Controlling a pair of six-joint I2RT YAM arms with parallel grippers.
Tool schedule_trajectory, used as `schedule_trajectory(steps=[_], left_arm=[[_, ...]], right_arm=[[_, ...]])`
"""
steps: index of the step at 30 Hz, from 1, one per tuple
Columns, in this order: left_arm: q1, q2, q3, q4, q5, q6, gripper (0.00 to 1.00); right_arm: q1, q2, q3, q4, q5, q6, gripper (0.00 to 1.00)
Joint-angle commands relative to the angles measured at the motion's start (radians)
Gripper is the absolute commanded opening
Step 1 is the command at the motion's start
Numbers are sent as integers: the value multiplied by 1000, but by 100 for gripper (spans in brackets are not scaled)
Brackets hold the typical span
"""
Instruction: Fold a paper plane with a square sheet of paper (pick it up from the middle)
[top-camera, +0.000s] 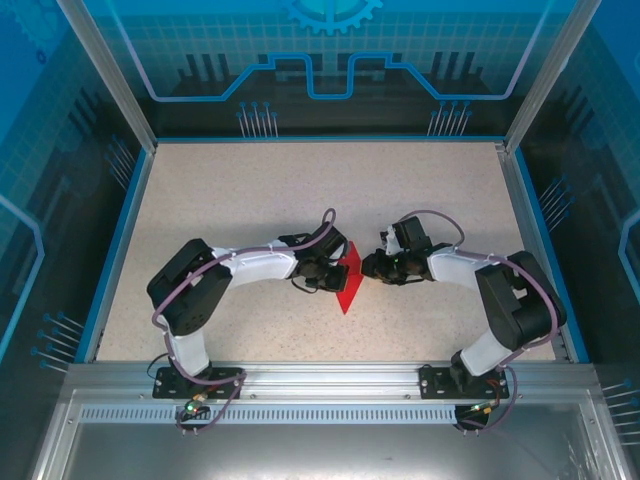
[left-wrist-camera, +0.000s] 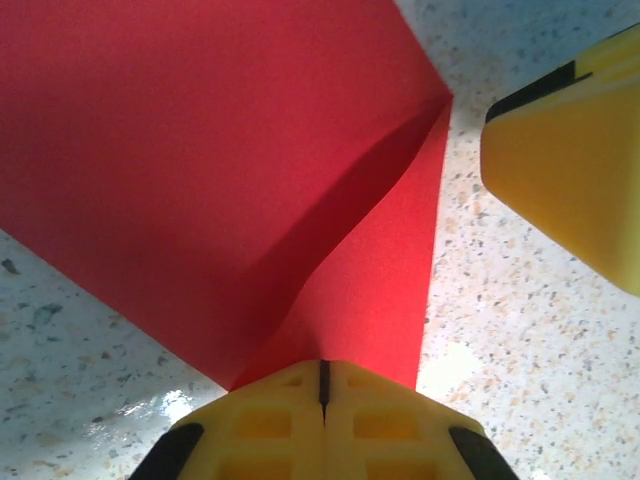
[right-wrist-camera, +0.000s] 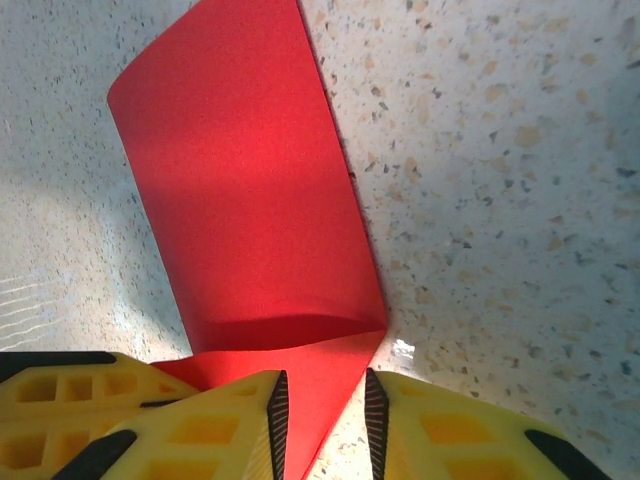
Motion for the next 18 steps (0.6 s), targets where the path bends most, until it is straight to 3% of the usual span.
schedule_trajectory(steps=[1, 18], left_arm=[[13, 13, 25, -39, -36, 30, 0], [28, 67, 26, -45, -25, 48, 0]], right_arm=[[-13, 27, 3, 22, -37, 7, 30], [-11, 68, 38, 47, -75, 12, 30]])
